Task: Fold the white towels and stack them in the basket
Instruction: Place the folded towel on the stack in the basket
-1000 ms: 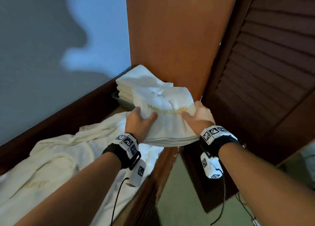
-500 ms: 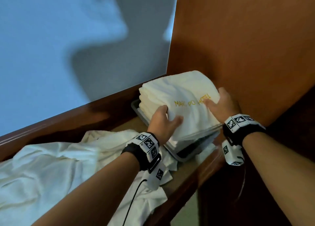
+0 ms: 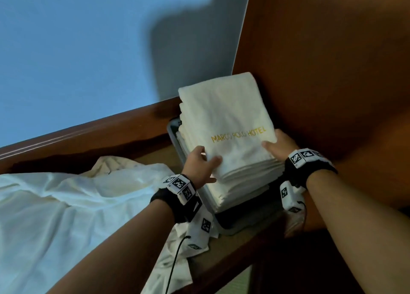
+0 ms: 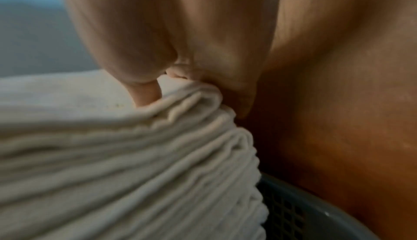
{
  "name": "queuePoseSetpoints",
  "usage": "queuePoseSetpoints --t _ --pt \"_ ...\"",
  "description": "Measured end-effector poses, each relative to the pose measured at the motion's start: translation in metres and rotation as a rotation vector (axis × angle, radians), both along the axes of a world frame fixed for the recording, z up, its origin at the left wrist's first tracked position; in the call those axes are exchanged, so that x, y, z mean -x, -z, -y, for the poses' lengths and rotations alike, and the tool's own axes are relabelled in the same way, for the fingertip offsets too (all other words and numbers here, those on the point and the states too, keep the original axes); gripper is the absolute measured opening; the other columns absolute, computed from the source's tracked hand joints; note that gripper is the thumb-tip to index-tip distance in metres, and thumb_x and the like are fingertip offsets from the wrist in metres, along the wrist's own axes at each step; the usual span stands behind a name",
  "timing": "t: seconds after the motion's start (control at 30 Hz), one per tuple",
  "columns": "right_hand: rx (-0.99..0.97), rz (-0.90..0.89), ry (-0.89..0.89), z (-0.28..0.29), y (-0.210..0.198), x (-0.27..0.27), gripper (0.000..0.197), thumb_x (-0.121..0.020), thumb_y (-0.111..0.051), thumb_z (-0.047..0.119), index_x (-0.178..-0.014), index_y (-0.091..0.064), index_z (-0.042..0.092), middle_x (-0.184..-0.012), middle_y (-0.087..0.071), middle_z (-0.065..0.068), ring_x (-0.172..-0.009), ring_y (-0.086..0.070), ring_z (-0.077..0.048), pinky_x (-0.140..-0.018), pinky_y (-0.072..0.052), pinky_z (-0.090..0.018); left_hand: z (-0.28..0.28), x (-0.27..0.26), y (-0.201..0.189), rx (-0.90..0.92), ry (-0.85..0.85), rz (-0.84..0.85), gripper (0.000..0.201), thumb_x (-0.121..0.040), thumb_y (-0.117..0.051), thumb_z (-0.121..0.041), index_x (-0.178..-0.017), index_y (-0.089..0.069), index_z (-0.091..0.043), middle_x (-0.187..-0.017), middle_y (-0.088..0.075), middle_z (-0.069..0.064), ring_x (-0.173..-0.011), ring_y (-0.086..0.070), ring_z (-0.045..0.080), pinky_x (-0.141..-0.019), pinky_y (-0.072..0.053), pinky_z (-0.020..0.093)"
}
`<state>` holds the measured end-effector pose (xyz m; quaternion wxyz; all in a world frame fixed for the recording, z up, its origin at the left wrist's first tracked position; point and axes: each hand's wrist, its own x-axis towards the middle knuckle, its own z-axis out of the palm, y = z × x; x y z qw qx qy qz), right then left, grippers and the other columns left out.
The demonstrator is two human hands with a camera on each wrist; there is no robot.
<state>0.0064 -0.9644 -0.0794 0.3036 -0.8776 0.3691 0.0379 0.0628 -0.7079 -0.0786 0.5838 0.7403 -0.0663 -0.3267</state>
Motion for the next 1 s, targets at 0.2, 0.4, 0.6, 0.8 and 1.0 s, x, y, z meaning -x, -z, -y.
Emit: queuePoseSetpoints --t 0.2,0.4,0.6,0.8,1.0 --pt "0.039 0.22 0.036 0.017 -0.008 0.008 0.031 -0.097 -0.056 0.022 -0.126 -0.057 0.012 -0.119 -0.064 -0.014 -0.102 -0.061 -0.033 -0.086 -0.048 -0.038 0.019 0.015 -0.015 0.118 -0.139 -0.118 0.032 -0.092 -0.072 -0.013 -0.115 -0.054 0.001 -0.103 -0.067 0.02 -0.075 -0.069 0.03 -0.063 -0.062 0.049" --pt "0.184 -0.007 -0.028 0.018 -0.004 0.018 0.048 -0.094 -0.06 0.033 -0.137 -0.047 0.015 -0.134 -0.054 -0.016 -0.115 -0.053 -0.036 -0.094 -0.046 -0.044 0.012 0.009 -0.01 -0.008 -0.12 -0.046 0.057 -0.086 -0.078 -0.035 -0.124 -0.049 -0.004 -0.096 -0.066 0.008 -0.076 -0.067 0.024 -0.075 -0.061 0.053" --pt "0.519 0.178 -0.239 -0.031 -0.02 0.008 0.056 -0.089 -0.058 0.054 -0.135 -0.053 0.021 -0.14 -0.047 -0.005 -0.125 -0.041 -0.032 -0.102 -0.033 -0.048 0.009 -0.068 -0.019 -0.364 0.051 0.968 0.074 -0.087 -0.05 -0.071 -0.141 -0.045 -0.021 -0.141 -0.047 0.007 -0.131 -0.042 0.033 -0.107 -0.039 0.048" --pt "0.205 -0.136 -0.349 -0.05 0.003 -0.006 0.113 -0.052 -0.02 0.105 -0.151 -0.006 0.051 -0.165 0.006 0.002 -0.15 0.013 -0.036 -0.112 0.004 -0.071 0.025 -0.154 -0.026 -0.918 0.656 1.01 0.111 -0.068 -0.03 -0.097 -0.159 0.0 -0.042 -0.168 0.01 -0.007 -0.155 0.006 0.031 -0.124 -0.003 0.053" --pt "0.246 -0.236 -0.397 -0.062 0.029 -0.013 0.123 -0.043 -0.014 0.106 -0.149 0.013 0.051 -0.161 0.028 -0.004 -0.145 0.028 -0.039 -0.11 0.009 -0.072 0.022 -0.173 0.016 -0.841 0.661 0.834 0.113 -0.064 -0.042 -0.095 -0.156 0.004 -0.049 -0.166 0.018 -0.014 -0.154 0.011 0.027 -0.122 -0.007 0.061"
